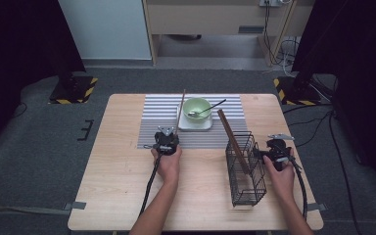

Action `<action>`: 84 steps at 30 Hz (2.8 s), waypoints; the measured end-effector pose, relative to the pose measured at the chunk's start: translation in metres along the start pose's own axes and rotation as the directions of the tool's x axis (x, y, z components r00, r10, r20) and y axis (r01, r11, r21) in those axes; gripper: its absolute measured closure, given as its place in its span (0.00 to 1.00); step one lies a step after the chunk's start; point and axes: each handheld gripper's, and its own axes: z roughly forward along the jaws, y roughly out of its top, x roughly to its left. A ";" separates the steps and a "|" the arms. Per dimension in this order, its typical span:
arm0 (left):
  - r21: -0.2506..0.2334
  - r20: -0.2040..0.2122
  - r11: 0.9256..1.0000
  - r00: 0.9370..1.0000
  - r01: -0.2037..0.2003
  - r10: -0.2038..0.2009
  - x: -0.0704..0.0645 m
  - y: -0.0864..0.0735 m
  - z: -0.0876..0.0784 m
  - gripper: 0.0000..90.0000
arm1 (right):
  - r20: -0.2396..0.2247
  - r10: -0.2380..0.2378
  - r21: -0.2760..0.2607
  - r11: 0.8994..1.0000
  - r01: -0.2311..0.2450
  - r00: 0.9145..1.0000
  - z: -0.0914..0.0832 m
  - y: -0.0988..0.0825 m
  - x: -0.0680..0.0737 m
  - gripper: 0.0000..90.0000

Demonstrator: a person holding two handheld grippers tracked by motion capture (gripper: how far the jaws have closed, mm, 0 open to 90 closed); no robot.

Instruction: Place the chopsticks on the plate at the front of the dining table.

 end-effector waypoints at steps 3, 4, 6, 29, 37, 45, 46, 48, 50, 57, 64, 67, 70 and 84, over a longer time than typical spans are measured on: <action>0.006 0.003 1.000 1.000 -0.002 0.002 0.000 -0.001 0.000 0.94 | 0.000 0.000 0.000 1.000 0.000 1.000 0.000 0.000 0.000 0.05; 0.006 0.003 1.000 1.000 -0.002 0.002 0.000 -0.001 0.000 0.94 | 0.000 0.000 0.000 1.000 0.000 1.000 0.000 0.000 0.000 0.05; 0.009 0.003 1.000 1.000 -0.002 0.002 -0.001 -0.001 0.001 0.94 | 0.000 0.000 0.000 1.000 0.000 1.000 0.000 0.000 0.000 0.05; 0.015 -0.009 1.000 1.000 -0.015 0.015 0.000 -0.003 0.002 0.94 | 0.000 0.000 0.000 1.000 0.000 1.000 0.000 0.000 0.000 0.05; 0.030 -0.014 0.999 1.000 -0.021 0.021 -0.002 -0.004 0.003 0.94 | 0.000 0.000 0.000 1.000 0.000 1.000 0.000 0.000 0.000 0.05; 0.037 -0.012 0.999 1.000 -0.020 0.021 -0.003 -0.004 0.004 0.94 | 0.000 -0.001 -0.001 1.000 0.001 1.000 0.000 0.000 0.000 0.05; 0.037 -0.012 0.999 1.000 -0.020 0.020 -0.003 -0.004 0.004 0.94 | 0.000 0.000 0.000 1.000 0.000 1.000 0.000 0.000 0.000 0.05; 0.038 -0.010 0.999 1.000 -0.021 0.021 -0.004 -0.003 0.004 0.94 | 0.000 0.000 0.000 1.000 0.000 1.000 0.000 0.000 0.000 0.05; 0.040 -0.009 0.999 1.000 -0.021 0.021 -0.004 -0.004 0.004 0.94 | 0.000 0.000 0.000 1.000 0.000 1.000 0.000 0.000 0.000 0.05; 0.044 0.000 0.999 1.000 -0.021 0.021 -0.008 -0.004 0.005 0.93 | 0.000 -0.001 0.000 1.000 0.001 1.000 0.000 0.000 0.000 0.05; 0.043 0.006 0.999 1.000 -0.024 0.024 -0.012 -0.004 0.005 0.91 | 0.000 0.000 0.000 1.000 0.000 1.000 0.000 0.000 0.000 0.05; 0.045 0.010 0.999 1.000 -0.030 0.029 -0.014 -0.003 0.005 0.91 | 0.000 -0.001 0.000 1.000 0.001 1.000 0.000 0.000 0.000 0.05; 0.044 0.015 0.998 0.999 -0.036 0.036 -0.017 -0.003 0.005 0.90 | 0.000 0.000 0.000 1.000 0.000 1.000 0.000 0.000 0.000 0.05; 0.045 0.024 0.998 0.999 -0.047 0.046 -0.025 -0.002 0.011 0.87 | 0.000 0.000 0.000 1.000 0.000 1.000 0.000 0.000 0.000 0.05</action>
